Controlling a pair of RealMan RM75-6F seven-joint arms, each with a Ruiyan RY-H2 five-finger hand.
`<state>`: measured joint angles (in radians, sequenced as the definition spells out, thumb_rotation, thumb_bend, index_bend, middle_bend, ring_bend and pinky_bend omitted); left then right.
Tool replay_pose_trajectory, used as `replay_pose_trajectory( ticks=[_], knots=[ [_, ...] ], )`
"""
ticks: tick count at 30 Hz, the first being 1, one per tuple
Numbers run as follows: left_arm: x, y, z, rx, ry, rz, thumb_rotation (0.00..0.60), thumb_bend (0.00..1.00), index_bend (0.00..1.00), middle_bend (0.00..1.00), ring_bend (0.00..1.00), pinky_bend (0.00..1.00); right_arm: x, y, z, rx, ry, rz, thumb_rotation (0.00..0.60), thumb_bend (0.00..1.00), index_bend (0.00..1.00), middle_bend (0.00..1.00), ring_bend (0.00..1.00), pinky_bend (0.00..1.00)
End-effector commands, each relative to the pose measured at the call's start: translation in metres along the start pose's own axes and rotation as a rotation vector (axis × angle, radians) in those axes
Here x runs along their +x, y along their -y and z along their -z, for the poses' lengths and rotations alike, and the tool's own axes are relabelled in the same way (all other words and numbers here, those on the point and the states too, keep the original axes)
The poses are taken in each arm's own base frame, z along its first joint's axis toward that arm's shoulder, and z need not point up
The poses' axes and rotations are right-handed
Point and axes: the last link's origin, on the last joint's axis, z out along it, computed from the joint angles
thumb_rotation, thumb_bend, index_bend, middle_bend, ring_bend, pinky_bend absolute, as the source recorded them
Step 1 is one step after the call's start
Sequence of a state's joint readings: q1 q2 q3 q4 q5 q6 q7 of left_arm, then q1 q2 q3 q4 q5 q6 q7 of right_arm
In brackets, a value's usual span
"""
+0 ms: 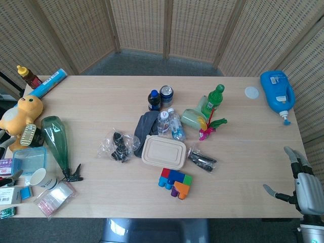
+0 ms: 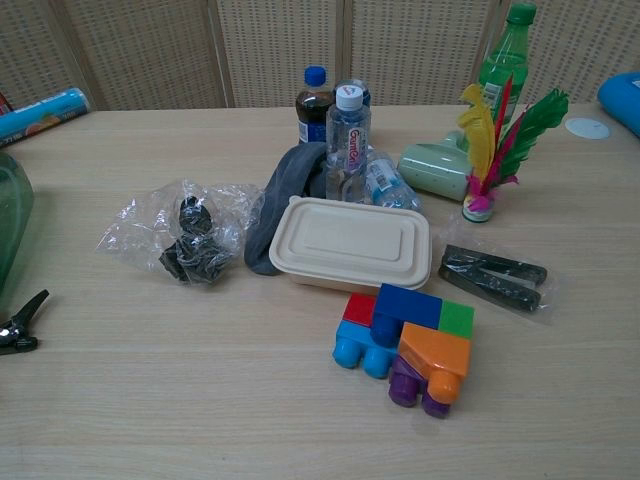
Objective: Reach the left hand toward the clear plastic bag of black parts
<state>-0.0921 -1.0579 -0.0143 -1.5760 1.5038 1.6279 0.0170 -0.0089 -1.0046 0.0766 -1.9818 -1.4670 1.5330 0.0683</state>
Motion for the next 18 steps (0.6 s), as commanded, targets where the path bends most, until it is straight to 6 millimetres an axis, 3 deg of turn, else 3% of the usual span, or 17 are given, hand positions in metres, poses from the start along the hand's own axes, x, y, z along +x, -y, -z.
replay_pose_trajectory(
  ticks=[1,7,10,18],
  knots=[
    [-0.001,0.001,0.0,0.0,0.002,-0.007,0.6,0.0,0.21,0.0,0.0,0.0,0.0,0.0,0.0,0.001,0.001,0.004,0.58,0.0,0.0,0.0,0.0,0.0],
    [-0.007,-0.004,-0.002,-0.02,0.032,-0.019,0.6,0.0,0.22,0.0,0.0,0.0,0.001,0.001,0.001,0.0,0.002,-0.005,0.581,0.0,0.0,0.0,0.0,0.0],
    [-0.015,-0.016,-0.015,-0.067,0.111,-0.047,0.6,0.0,0.21,0.0,0.0,0.0,0.002,0.001,0.001,-0.003,-0.001,-0.011,0.583,0.0,0.0,0.0,0.0,0.0],
    [-0.039,-0.099,-0.094,-0.3,0.321,-0.139,0.6,0.0,0.14,0.0,0.0,0.0,0.003,0.001,0.0,-0.01,0.007,-0.018,0.583,0.0,0.0,0.0,0.0,0.0]
  ],
)
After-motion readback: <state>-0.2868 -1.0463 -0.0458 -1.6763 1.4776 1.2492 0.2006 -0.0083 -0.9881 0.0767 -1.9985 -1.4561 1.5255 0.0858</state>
